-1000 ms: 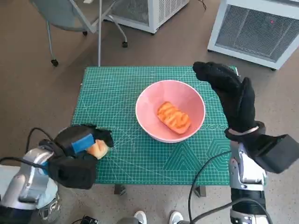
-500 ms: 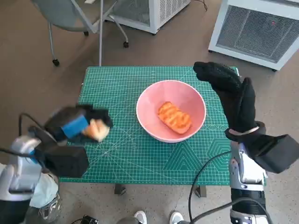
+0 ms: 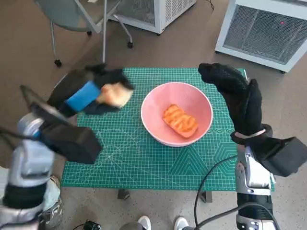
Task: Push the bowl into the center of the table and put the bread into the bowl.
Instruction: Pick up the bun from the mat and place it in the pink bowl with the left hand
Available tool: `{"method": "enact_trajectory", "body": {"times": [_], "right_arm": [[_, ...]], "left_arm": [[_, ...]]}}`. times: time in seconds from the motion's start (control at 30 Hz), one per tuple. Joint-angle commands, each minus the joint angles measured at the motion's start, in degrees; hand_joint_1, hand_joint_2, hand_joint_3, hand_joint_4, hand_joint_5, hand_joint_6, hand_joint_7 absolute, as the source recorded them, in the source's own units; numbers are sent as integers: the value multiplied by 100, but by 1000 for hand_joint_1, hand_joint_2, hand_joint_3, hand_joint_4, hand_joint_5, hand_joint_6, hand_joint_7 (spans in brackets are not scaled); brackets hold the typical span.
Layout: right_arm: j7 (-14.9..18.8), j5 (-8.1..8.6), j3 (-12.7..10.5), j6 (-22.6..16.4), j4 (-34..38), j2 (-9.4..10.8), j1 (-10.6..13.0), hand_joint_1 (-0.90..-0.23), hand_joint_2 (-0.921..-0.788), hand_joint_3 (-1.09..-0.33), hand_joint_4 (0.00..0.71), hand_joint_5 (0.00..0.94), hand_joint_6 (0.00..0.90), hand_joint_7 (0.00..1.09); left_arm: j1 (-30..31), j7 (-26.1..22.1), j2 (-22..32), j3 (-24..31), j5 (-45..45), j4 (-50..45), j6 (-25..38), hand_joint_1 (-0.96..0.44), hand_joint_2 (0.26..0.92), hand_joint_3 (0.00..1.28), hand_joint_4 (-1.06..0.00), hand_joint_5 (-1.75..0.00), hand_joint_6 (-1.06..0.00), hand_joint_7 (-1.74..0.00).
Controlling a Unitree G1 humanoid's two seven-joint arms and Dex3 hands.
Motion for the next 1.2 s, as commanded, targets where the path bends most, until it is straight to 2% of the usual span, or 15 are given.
{"method": "enact_trajectory", "body": {"times": [0.03,0.3,0.43,0.97,1.07,1.2], "right_arm": [[55,23,-17,109,67,-72,52,-664,-921,-702,95,0,-1,474],[37,-20,-36,90,47,-83,95,-662,-921,-702,96,1,-1,473],[39,-46,-32,64,22,-100,127,-661,-921,-699,96,1,-1,476],[-31,-56,-103,76,-70,-211,195,-668,-921,-699,97,1,-1,458],[-78,-76,-110,89,-113,-208,224,-668,-921,-699,96,0,-1,457],[-141,-113,-118,77,-154,-214,273,-668,-921,-699,96,0,-1,458]], "left_arm": [[-854,247,-220,-475,353,792,-561,1,908,17,-806,-1067,-680,-1081],[-1761,275,-787,-911,191,2366,-1411,1,914,14,-794,-1046,-669,-1125],[-2040,555,-1119,-1156,348,3169,-1840,1,917,12,-792,-1037,-661,-1145],[-2733,2002,-1671,-2150,1601,5184,-2679,0,920,47,-735,-1163,-636,-1109],[-2782,2115,-1715,-2250,1669,5484,-2772,0,920,47,-717,-1167,-650,-1108],[-2795,1985,-1769,-2290,1592,5749,-2784,0,920,67,-688,-1193,-632,-1133]]}}
